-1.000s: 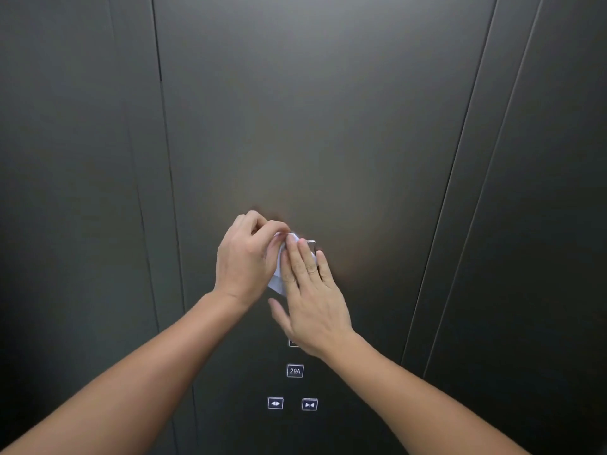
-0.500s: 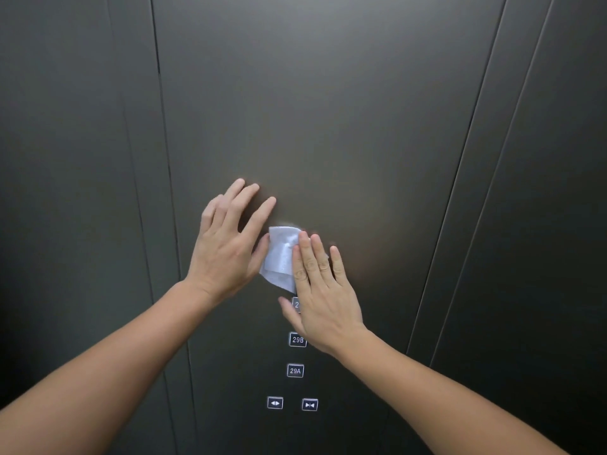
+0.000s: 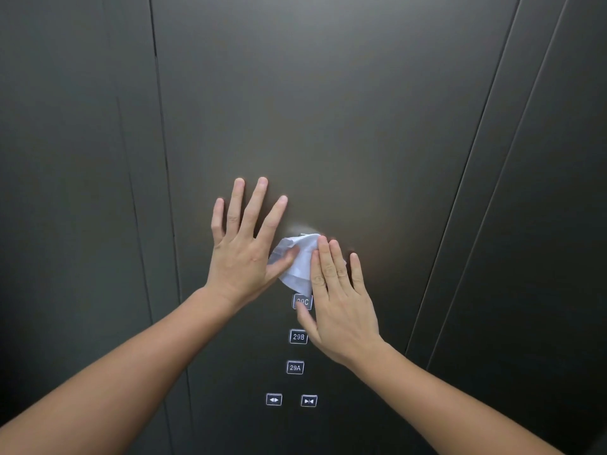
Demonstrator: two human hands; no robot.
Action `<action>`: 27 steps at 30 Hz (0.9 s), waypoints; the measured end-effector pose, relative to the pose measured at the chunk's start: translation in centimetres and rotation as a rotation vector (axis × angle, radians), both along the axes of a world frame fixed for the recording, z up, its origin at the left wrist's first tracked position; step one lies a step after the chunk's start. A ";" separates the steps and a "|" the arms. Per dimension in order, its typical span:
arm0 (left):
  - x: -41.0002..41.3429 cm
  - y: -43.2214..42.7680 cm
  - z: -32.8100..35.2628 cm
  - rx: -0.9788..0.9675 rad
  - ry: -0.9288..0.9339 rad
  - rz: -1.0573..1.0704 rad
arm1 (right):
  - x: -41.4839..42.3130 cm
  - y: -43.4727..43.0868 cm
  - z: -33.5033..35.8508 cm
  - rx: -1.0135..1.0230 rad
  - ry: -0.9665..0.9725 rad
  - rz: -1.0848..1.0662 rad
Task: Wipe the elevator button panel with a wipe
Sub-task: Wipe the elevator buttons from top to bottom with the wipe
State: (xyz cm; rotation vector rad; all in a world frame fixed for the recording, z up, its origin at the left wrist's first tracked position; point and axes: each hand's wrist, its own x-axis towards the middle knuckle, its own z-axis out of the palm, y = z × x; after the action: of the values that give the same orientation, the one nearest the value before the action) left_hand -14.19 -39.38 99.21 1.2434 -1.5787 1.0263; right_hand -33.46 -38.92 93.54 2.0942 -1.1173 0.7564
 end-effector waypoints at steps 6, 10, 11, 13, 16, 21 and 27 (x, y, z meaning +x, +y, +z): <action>0.4 -0.6 -0.2 -0.027 -0.009 -0.014 | 0.7 1.4 0.6 -0.030 -0.009 0.053; -0.3 -0.3 0.1 -0.027 0.030 0.000 | 2.3 1.6 1.1 -0.002 0.047 0.087; -0.3 -0.2 0.2 -0.023 0.031 0.008 | 2.5 1.5 1.2 0.003 0.059 0.086; -0.1 0.0 0.4 -0.020 0.021 0.026 | 2.7 1.0 1.5 0.007 0.075 0.085; 0.4 0.4 0.7 -0.007 -0.018 0.032 | 2.5 0.2 1.6 -0.013 0.103 0.092; 2.1 0.7 0.6 0.022 -0.130 0.013 | 1.4 -1.1 1.8 -0.103 0.142 0.068; 4.2 -0.7 0.4 -0.070 -0.292 0.108 | 0.4 -0.9 0.3 -0.072 0.208 0.069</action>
State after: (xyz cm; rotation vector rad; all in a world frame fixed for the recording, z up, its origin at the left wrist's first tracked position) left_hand -9.98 -40.12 99.65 1.1813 -1.6915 1.3708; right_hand -33.10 -39.81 93.85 2.1050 -0.8969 0.5855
